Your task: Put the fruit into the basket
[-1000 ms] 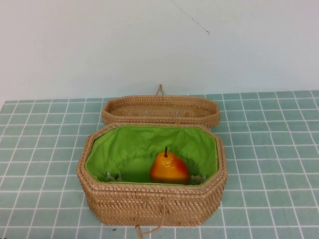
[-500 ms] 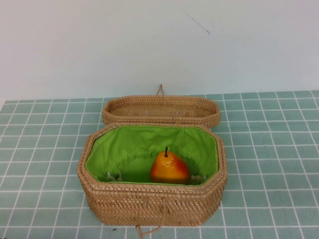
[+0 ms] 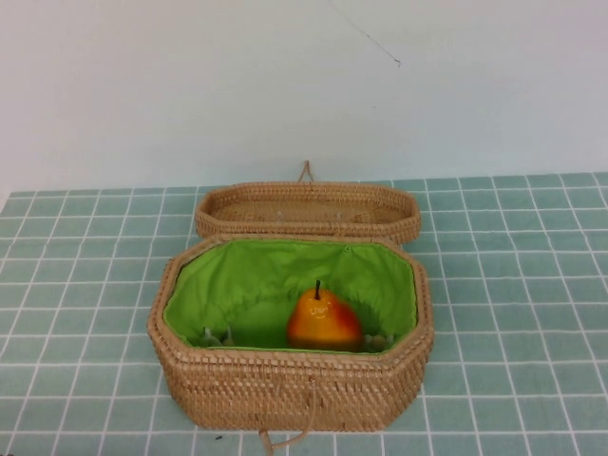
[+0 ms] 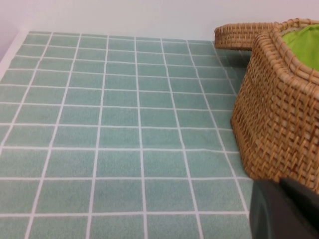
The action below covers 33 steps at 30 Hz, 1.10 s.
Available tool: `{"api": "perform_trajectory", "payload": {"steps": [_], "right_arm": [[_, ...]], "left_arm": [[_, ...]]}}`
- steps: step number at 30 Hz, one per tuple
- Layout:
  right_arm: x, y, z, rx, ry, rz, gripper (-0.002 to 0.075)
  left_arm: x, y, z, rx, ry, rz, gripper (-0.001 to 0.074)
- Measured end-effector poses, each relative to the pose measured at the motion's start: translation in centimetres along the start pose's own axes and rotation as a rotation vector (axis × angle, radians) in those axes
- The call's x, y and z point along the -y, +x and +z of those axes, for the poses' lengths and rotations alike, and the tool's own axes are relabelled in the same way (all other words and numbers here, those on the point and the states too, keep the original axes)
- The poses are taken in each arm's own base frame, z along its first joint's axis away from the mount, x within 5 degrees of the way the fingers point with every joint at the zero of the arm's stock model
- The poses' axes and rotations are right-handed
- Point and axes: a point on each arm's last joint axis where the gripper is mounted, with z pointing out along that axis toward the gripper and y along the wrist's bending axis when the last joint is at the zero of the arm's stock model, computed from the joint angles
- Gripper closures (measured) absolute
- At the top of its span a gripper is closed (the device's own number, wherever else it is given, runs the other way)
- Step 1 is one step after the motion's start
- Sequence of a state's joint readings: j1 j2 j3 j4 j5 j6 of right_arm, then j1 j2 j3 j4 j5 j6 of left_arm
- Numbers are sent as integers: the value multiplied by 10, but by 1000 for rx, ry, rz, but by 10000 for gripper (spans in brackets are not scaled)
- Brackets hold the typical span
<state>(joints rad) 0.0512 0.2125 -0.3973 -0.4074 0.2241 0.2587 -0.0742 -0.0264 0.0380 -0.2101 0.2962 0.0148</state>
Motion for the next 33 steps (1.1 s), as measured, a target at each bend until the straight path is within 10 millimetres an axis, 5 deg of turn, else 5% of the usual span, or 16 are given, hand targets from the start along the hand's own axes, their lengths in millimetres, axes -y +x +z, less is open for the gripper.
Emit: {"api": "perform_trajectory", "payload": {"steps": [4,14,33], "right_arm": [[-13,37,-3,112,-70,-59,728],[-23,108,-5,-89,-95,57,728],[-22,127,-13,-276,-67,55,728]], "left_arm": [[0,0,0,0,0,0,735],[0,0,0,0,0,0,735],[0,0,0,-2,0,0,735]]}}
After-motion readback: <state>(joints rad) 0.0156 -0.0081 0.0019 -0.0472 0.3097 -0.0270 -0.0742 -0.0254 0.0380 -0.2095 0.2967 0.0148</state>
